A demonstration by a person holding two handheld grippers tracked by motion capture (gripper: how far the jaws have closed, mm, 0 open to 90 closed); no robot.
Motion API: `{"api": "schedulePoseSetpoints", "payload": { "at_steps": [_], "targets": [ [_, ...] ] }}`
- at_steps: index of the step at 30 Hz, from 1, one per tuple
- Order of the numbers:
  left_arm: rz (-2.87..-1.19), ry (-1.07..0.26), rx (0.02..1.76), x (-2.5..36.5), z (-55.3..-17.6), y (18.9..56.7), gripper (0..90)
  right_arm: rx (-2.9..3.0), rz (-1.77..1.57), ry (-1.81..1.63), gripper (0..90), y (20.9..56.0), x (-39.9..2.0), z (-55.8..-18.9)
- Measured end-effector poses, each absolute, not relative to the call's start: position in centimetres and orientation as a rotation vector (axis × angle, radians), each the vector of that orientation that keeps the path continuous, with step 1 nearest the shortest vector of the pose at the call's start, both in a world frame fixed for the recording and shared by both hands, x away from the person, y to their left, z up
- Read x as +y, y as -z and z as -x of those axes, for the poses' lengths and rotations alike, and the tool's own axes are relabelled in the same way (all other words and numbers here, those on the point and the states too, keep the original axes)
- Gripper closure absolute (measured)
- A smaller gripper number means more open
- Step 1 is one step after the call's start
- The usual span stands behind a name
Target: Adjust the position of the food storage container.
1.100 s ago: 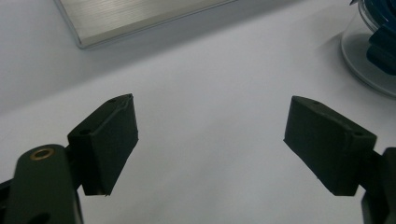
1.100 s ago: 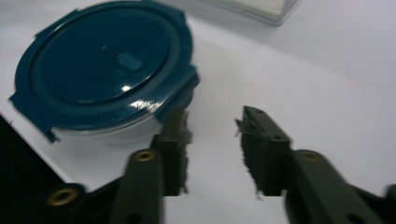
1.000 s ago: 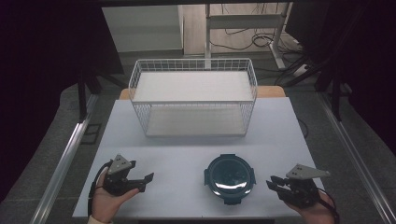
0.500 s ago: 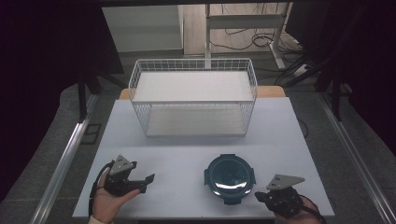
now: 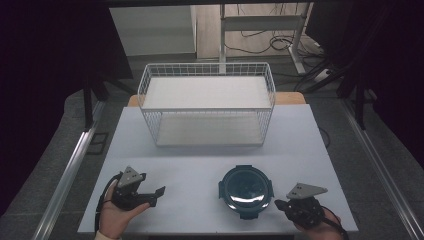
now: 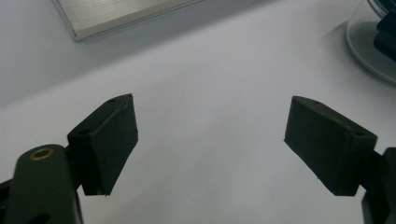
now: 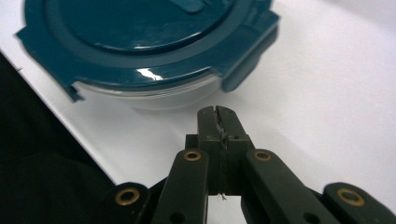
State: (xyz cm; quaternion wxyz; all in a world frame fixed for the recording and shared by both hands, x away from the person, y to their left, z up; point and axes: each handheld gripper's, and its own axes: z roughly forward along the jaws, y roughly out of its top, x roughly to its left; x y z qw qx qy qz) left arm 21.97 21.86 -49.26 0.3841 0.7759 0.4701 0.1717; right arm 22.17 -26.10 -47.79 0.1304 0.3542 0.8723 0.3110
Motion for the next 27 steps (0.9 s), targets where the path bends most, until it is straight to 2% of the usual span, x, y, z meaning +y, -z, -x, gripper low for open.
{"api": "schedulePoseSetpoints", "payload": {
  "at_steps": [14, 27],
  "targets": [
    [-1.988, -0.431, 1.199, 21.8, -22.1, 49.5, 17.1, 2.482, -1.069, -0.868, 89.6, 47.8, -25.5, -24.4],
    [-1.992, -0.430, 1.197, 21.6, -22.1, 49.5, 17.1, 2.505, -1.112, -0.807, 89.8, 48.4, -24.6, -24.7]
  ]
}}
